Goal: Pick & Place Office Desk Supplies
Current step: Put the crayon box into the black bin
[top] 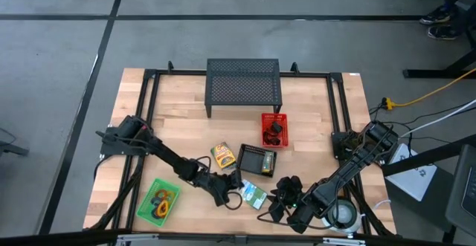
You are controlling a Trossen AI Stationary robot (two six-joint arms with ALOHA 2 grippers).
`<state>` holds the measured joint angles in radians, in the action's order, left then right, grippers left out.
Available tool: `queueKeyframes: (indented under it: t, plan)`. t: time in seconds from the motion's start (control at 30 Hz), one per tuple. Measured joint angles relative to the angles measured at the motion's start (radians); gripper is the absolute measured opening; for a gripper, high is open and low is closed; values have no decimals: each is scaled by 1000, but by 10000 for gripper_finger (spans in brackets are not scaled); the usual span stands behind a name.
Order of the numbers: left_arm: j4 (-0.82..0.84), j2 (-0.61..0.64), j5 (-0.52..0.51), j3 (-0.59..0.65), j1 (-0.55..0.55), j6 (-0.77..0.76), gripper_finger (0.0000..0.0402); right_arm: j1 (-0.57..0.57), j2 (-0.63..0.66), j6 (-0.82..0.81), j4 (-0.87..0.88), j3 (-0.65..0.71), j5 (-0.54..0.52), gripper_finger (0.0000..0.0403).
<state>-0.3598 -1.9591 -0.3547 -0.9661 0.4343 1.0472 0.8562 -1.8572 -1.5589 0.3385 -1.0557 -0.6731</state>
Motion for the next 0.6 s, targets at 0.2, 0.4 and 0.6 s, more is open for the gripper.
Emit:
queueKeyframes:
  t: [0.2, 0.4, 0.6]
  plan:
    - [1, -1, 6, 1, 2, -3, 14, -2, 0, 0, 0, 0, 0, 132]
    - [22, 2, -24, -24, 15, -50, 3, -3, 0, 4, 0, 0, 0, 132]
    - [204, 43, -36, -105, 56, -103, 2, -3, 0, 12, -1, 0, 1, 132]
